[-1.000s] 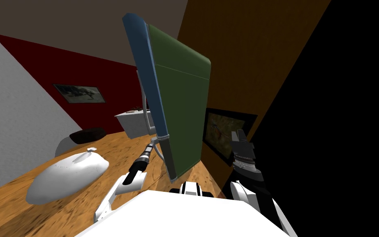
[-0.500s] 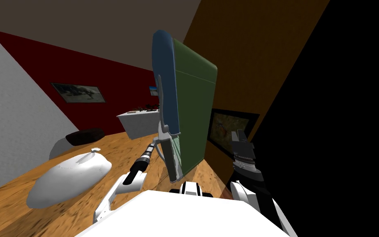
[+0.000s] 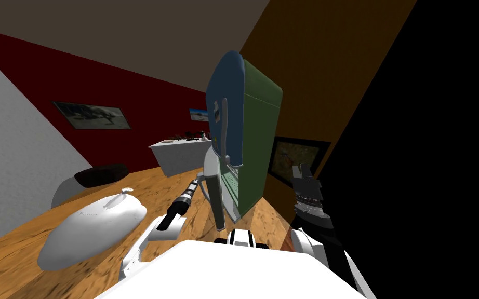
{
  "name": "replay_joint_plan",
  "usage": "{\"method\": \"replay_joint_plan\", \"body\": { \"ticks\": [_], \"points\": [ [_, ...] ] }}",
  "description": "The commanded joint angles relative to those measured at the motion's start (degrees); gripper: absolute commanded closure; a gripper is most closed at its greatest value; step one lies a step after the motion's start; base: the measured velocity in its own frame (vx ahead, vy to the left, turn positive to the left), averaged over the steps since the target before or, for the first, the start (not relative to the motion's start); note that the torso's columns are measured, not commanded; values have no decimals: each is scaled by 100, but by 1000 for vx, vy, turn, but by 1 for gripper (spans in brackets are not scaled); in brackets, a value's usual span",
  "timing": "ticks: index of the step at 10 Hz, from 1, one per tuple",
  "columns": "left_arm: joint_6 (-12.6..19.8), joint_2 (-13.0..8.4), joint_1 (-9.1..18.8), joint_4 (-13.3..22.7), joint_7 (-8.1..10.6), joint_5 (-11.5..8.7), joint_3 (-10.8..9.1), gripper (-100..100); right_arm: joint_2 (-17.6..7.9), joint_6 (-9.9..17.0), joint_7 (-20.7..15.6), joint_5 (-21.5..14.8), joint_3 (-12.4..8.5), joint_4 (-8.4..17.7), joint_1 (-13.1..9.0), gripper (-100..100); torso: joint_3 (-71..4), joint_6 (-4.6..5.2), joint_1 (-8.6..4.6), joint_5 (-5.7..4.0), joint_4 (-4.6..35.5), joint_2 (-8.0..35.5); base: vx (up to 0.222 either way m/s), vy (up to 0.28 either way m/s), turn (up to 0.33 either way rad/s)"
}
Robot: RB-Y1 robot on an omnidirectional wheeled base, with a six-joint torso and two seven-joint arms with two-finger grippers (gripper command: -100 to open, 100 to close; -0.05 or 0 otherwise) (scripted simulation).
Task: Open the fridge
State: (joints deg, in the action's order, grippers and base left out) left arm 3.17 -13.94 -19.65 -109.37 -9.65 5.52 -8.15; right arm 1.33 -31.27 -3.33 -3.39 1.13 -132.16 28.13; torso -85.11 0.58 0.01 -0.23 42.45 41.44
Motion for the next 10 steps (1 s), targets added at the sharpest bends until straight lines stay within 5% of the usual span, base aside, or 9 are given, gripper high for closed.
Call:
{"method": "replay_joint_plan", "body": {
  "ticks": [1, 4, 6, 7, 10],
  "points": [
    [-113, -228, 91, 0, 81, -95, 133, 100, 0, 0, 0, 0, 0, 0, 0, 0, 14, -22, -17, 4, -7, 23, -160, 294, -118],
    [-151, -487, 108, 21, 159, -200, 325, 100, 0, 0, 0, 0, 0, 0, 1, 0, 26, -37, -4, 9, -3, 42, -92, 311, -95],
    [-143, -462, 94, 35, 144, -185, 310, 100, 1, 0, 0, 0, 1, 0, 1, 0, 45, -43, -28, 13, -14, 72, -107, 172, -41],
    [-276, -414, 130, 191, 117, -150, 278, -100, 3, 0, 0, 0, 2, 0, 2, 0, 43, -53, -53, 10, -20, 63, 0, 15, 37],
    [-549, -296, 206, 553, 57, -74, 208, -100, 4, -1, 0, 0, 3, -1, 3, 0, 44, -58, -17, 18, -21, 68, 42, -35, 57]
  ]
}}
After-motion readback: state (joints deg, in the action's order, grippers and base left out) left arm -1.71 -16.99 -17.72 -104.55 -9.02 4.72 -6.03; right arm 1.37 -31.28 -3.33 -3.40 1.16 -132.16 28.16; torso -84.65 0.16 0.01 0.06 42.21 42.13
